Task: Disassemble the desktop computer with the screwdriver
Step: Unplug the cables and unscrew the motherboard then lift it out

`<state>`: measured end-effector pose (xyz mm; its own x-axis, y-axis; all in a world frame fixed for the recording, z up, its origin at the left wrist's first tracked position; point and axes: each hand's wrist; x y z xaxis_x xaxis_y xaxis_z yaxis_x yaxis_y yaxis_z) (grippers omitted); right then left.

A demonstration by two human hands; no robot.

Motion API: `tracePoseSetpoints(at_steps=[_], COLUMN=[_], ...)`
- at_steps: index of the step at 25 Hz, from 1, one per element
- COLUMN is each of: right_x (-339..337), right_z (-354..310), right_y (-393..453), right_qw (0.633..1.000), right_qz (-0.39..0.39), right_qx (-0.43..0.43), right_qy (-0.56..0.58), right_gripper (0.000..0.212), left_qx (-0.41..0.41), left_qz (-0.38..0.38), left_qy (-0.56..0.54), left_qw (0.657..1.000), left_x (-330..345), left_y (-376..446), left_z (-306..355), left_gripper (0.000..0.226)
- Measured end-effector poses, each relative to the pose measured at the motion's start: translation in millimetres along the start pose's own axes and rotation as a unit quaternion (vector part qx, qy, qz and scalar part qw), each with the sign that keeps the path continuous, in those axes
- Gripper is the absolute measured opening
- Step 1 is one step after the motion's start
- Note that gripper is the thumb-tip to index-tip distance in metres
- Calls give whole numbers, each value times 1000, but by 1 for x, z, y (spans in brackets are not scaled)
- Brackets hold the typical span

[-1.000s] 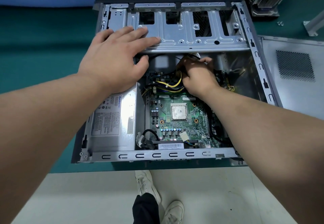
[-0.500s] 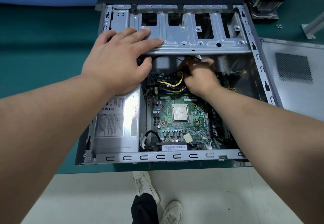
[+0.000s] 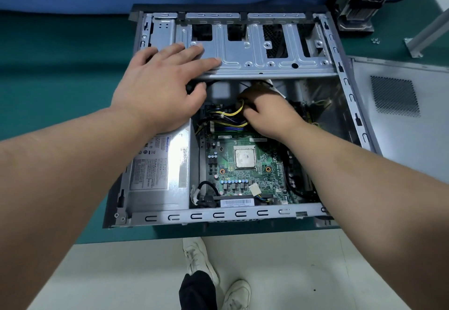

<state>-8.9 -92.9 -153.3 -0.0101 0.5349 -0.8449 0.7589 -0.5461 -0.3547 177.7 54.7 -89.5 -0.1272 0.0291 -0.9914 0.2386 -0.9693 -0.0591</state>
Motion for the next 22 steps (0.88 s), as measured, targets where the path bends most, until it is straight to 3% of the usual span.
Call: tracePoseSetpoints(at_steps=[5,8,15,17,20,22], right_x=[-17,-27,-16,-13,-14,-14], right_z=[4,9,20,21,19,17], right_y=[-15,-17,-5,0,1,-2], right_qw=[994,982,977,976,975,975], right_qz=[-18,-21,40,44,60,81], right_qx=[83,114,166,170,168,147], right_qy=[-64,-147,-129,-131,-131,-145], right_gripper=[44,26,32,30,32,39], left_qx=[-9,-4,26,58,194,250], left_qz=[-13,-20,-18,-18,-24,-107], left_qy=[-5,-6,-7,-15,-21,23], left_qw=[1000,1000,999,998,980,962], left_x=[-4,-5,-6,-10,-11,-4], left_y=[1,1,-2,-10,-23,-23], left_z=[-2,-3,-1,4,35,64], left_gripper=[55,53,61,63,49,38])
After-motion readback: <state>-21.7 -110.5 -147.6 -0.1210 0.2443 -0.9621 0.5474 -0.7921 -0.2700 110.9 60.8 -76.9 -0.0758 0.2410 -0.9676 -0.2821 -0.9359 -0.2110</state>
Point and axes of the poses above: each hand's wrist, its own y-axis towards the middle knuckle, its own x-axis out of the palm, z = x × y, and after that the axes turned 9 degrees about -z, right-handed
